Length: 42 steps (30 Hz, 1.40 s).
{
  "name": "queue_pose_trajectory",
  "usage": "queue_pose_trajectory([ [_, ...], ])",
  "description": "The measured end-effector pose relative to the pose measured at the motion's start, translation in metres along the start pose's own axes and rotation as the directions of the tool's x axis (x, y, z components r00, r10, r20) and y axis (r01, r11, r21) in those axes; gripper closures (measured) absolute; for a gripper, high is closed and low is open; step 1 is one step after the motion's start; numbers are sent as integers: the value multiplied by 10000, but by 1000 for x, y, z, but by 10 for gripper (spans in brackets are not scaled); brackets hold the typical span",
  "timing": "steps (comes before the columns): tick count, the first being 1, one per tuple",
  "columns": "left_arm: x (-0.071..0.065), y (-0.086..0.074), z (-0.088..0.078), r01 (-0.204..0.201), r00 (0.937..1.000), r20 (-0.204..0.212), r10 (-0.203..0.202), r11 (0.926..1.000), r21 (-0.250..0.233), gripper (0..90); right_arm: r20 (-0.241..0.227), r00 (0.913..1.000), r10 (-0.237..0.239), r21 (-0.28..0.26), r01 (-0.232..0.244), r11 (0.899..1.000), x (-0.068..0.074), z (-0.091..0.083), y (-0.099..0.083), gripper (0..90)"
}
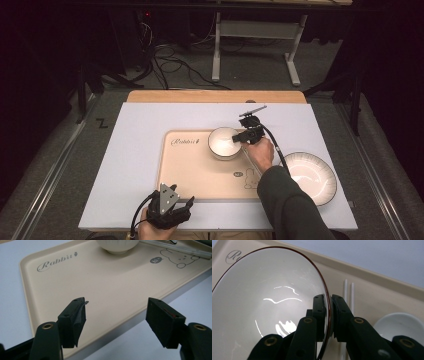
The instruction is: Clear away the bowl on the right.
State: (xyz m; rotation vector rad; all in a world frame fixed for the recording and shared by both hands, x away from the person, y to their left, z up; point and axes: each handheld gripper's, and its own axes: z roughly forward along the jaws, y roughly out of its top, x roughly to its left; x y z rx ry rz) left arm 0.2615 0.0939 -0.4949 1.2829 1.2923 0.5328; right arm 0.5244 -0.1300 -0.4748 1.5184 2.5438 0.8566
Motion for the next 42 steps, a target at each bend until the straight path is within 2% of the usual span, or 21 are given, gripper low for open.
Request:
queue_pose_trajectory([
  [2, 0, 0, 0, 24, 10000, 20, -24, 10000, -1, 326, 90, 9998, -180, -38, 180, 9998, 2, 0, 1, 831],
  [4, 0, 0, 0, -112, 9999, 33, 112, 9999, 92, 326, 100, 9998, -174, -26, 174, 9998, 2, 0, 2, 830],
  [8, -1, -1, 0, -84, 9999, 96, 84, 9999, 103, 326, 32, 9999, -130, -108, 130, 9999, 1, 1, 1, 821],
  [12, -1, 0, 1, -92, 9999, 117, 91, 9999, 112, 325, 52, 9996, -264, -15, 264, 9997, 1, 1, 0, 756],
  [17, -3, -1, 4, -141, 9997, 216, 137, 9997, 178, 326, 156, 9989, -451, -242, 455, 9987, 5, -6, -1, 654],
  [25, -6, 0, 12, -216, 9985, 517, 201, 9993, 296, 324, 377, 9973, -634, -612, 656, 9960, 6, -28, -8, 581],
  [38, -16, -2, 29, -355, 9914, 1277, 272, 9974, 631, 321, 330, 9977, -592, -1228, 628, 9904, 2, -72, -32, 573],
  [42, -18, -2, 33, -477, 9890, 1430, 369, 9962, 724, 320, 314, 9967, -753, -1447, 791, 9863, 5, -83, -40, 573],
])
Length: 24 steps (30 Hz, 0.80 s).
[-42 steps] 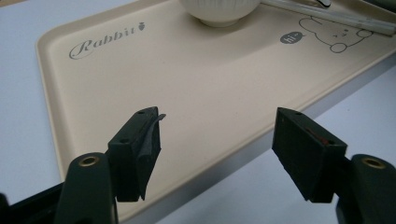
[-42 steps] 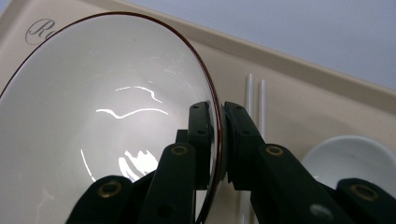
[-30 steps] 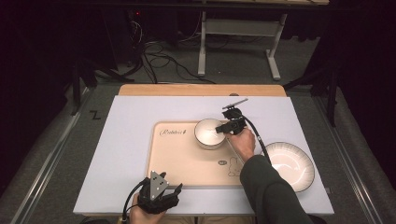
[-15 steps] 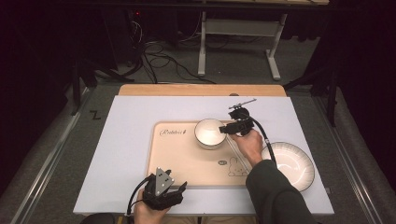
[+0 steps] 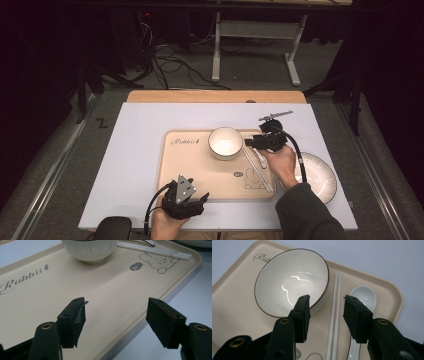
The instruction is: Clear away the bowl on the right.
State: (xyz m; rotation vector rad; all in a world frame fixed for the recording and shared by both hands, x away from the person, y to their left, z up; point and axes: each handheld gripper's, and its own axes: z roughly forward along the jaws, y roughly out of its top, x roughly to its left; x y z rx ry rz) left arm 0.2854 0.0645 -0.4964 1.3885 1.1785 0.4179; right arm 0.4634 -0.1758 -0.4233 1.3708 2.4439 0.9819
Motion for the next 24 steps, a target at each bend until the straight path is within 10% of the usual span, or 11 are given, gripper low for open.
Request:
queue_pose_trajectory([
  [24, -10, -1, 17, -64, 9973, 735, 39, 9994, 343, 317, 93, 9994, -331, -337, 334, 9989, 0, -61, -52, 569],
])
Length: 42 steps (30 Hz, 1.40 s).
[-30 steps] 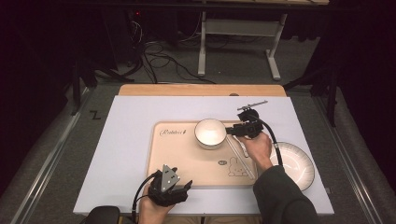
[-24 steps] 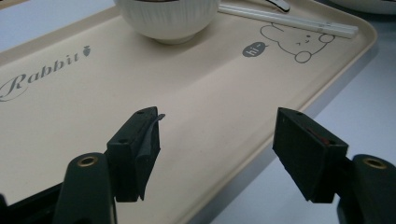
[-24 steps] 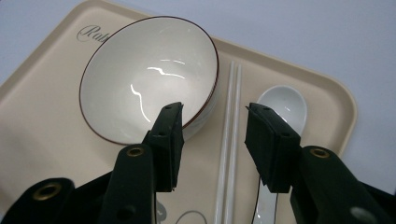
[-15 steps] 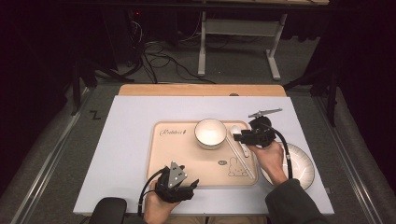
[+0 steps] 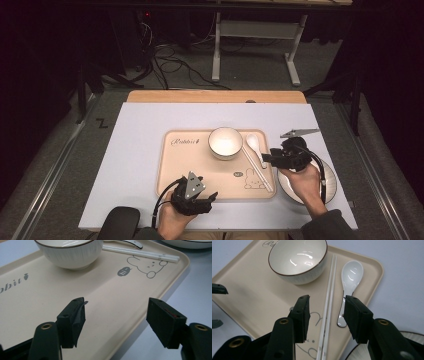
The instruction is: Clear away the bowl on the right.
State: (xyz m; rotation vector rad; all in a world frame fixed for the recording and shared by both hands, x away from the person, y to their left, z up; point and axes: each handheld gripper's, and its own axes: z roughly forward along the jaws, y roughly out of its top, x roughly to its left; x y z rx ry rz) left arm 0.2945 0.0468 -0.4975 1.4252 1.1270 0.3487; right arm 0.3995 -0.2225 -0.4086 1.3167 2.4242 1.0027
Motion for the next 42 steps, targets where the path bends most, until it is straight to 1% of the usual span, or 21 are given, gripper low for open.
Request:
queue_pose_trajectory([
  [5, -1, 0, 1, 73, 10000, 30, -73, 10000, -1, 319, 153, 9999, -62, -75, 63, 10000, -2, -11, -15, 570],
  [10, 0, 1, 2, 123, 9999, 41, -124, 9999, 6, 321, 251, 9997, 25, -157, -21, 9999, -6, -23, -30, 572],
  [11, -1, 1, 2, 127, 9999, 43, -127, 9999, 3, 321, 223, 9997, 130, -168, -126, 9998, -7, -25, -34, 572],
  [12, -1, 1, 2, 123, 9999, 47, -123, 9999, 9, 321, 201, 9997, 102, -209, -98, 9997, -9, -27, -37, 573],
  [15, -1, 1, 2, 138, 9999, 70, -138, 9999, 10, 322, 346, 9990, 270, -272, -261, 9993, -11, -32, -47, 576],
  [16, 0, 1, 1, 50, 10000, 62, -50, 10000, 53, 322, 342, 9987, 367, -305, -356, 9989, -12, -33, -51, 579],
  [17, 0, 2, 1, 53, 9999, 88, -54, 10000, 44, 322, 376, 9984, 413, -370, -399, 9985, -14, -35, -54, 581],
  [21, -1, 2, 0, 132, 9998, 161, -132, 9999, -24, 321, 746, 9955, 583, -442, -552, 9975, -18, -40, -69, 589],
  [23, -1, 3, -1, 24, 9998, 187, -24, 10000, 14, 321, 840, 9933, 794, -488, -755, 9960, -21, -43, -76, 591],
  [24, -1, 3, -1, 54, 9998, 197, -54, 10000, -3, 322, 912, 9915, 926, -578, -875, 9945, -23, -44, -81, 592],
  [25, -1, 3, -1, 44, 9998, 191, -44, 10000, 4, 322, 940, 9901, 1047, -549, -998, 9935, -25, -46, -84, 594],
  [27, 0, 3, -1, 46, 9998, 201, -46, 10000, 3, 322, 1140, 9864, 1181, -644, -1113, 9917, -29, -47, -92, 596],
  [30, 0, 3, -1, 65, 9998, 204, -66, 10000, 17, 323, 1175, 9821, 1474, -817, -1384, 9870, -36, -49, -104, 596],
  [32, -1, 3, -1, 71, 9998, 211, -71, 10000, 26, 324, 1206, 9810, 1519, -882, -1418, 9860, -42, -50, -109, 594],
  [33, -1, 3, -1, 82, 9997, 214, -83, 10000, 31, 324, 1339, 9783, 1582, -830, -1480, 9855, -43, -52, -111, 592],
  [34, -1, 3, -1, 79, 9997, 217, -80, 10000, 27, 324, 1495, 9759, 1592, -898, -1470, 9851, -45, -53, -113, 591],
  [35, -1, 4, -2, 117, 9997, 234, -116, 9999, -15, 324, 1572, 9744, 1609, -957, -1471, 9845, -47, -55, -115, 590],
  [37, -1, 4, -3, 70, 9997, 243, -69, 10000, -28, 324, 1719, 9686, 1797, -999, -1643, 9813, -51, -57, -121, 586],
  [39, -1, 4, -3, 69, 9997, 223, -68, 10000, -33, 324, 1800, 9646, 1928, -1035, -1764, 9789, -54, -58, -124, 583],
  [41, -2, 3, -3, 100, 9996, 248, -98, 9999, -50, 324, 2106, 9592, 1888, -967, -1718, 9804, -56, -59, -126, 578],
  [42, -2, 3, -3, 27, 9997, 246, -27, 10000, -8, 324, 2147, 9578, 1909, -979, -1734, 9800, -57, -60, -126, 577],
])
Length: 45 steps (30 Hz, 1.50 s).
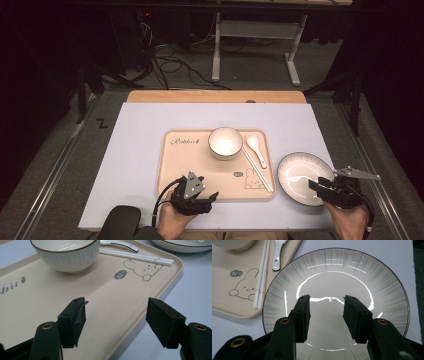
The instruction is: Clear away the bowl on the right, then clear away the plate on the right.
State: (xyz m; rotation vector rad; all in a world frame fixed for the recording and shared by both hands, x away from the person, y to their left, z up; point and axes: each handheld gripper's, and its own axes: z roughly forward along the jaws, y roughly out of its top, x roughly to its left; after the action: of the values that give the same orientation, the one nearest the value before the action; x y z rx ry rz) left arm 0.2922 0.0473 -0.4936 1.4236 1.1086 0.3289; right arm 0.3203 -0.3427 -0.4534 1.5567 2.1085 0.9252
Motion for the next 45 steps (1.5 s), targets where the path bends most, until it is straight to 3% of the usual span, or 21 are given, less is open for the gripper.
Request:
queue_pose_trajectory([
  [7, 1, 0, -2, 81, 9999, -67, -81, 9999, -82, 324, 142, 9997, 198, -57, -197, 9998, -10, 2, -1, 574],
  [13, 0, -3, 1, -240, 9993, -285, 239, 9997, -22, 326, 596, 9980, 220, -93, -215, 9997, -20, 3, 3, 586],
  [16, 0, -4, 0, -264, 9988, -426, 262, 9996, -50, 326, 642, 9967, 490, -85, -486, 9988, -29, 2, 2, 612],
  [30, 9, -4, -20, -110, 9925, -1218, 53, 9989, -458, 327, 1112, 9908, 775, 77, -789, 9969, -59, 21, 15, 637],
  [36, 11, -5, -25, -79, 9894, -1449, 8, 9988, -486, 327, 1164, 9906, 717, -78, -712, 9974, -65, 24, 20, 645],
  [45, 13, -6, -28, -45, 9863, -1648, -49, 9984, -564, 327, 999, 9893, 1067, 138, -1086, 9940, -73, 28, 20, 661],
])
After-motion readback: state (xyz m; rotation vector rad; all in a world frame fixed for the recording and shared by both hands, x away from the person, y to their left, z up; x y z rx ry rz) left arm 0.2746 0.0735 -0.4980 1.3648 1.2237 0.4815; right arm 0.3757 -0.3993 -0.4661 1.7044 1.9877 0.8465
